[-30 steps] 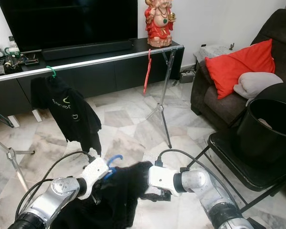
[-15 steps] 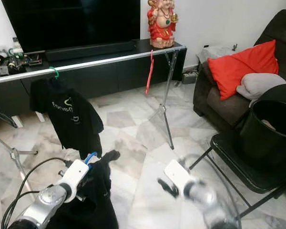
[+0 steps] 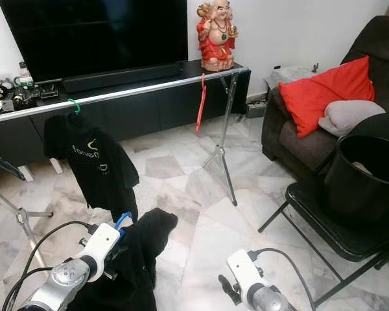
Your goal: Hang hanger
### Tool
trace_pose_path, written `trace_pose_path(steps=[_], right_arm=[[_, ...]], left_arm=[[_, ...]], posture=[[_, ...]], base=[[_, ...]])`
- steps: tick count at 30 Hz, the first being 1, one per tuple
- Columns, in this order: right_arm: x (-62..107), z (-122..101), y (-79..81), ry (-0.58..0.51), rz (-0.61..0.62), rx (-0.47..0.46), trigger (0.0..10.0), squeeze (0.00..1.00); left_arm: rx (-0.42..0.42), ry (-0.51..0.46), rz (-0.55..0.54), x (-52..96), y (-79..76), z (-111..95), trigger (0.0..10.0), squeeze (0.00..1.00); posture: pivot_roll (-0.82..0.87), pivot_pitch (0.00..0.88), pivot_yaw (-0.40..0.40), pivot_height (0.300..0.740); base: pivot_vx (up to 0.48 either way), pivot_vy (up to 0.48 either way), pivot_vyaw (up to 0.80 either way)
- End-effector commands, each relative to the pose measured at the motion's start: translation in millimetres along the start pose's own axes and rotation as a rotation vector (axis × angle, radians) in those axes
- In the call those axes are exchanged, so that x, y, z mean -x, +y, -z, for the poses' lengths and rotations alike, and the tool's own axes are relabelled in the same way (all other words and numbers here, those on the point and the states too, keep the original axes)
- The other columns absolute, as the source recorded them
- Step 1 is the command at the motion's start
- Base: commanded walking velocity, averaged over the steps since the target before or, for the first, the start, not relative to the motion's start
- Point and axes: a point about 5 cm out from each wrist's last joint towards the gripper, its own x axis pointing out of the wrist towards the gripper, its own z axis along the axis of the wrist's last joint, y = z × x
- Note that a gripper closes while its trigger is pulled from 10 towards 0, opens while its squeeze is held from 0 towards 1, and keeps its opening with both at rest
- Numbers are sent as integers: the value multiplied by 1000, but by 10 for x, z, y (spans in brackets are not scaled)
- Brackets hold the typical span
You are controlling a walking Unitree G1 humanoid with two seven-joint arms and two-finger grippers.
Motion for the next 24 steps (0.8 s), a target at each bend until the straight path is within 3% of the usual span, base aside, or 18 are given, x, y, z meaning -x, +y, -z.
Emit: trace_pose_path(steps=[1,16,17,18,19,21,24], right_arm=[[-5,-34,-12,-13,5,-4,10000,0],[-5,-34,-12,-13,5,-4,10000,0],[-8,46,42,18,30,-39,10000,0],[188,770,380,275,202,-378,10000,0],[273,961,499,359,244,-454,10000,0],[322,1056,562,403,263,-488,10000,0],[314,1042,562,394,248,-468,10000,0]], left_arm=[[11,-18,-12,0,37,-31,10000,0],[11,-18,-12,0,37,-31,10000,0],[22,-28,-17,0,34,-25,10000,0],[220,-106,-146,342,236,231,10000,0],[251,-131,-188,455,304,285,10000,0],[262,-145,-210,514,339,306,10000,0],[173,-173,-199,463,312,186,10000,0]], posture=[[48,0,38,740],[48,0,38,740],[48,0,38,740],[71,0,43,740],[72,0,41,740],[72,0,41,740],[66,0,41,740]], base=[[0,0,0],[0,0,0],[0,0,0],[0,0,0],[0,0,0],[0,0,0],[0,0,0]])
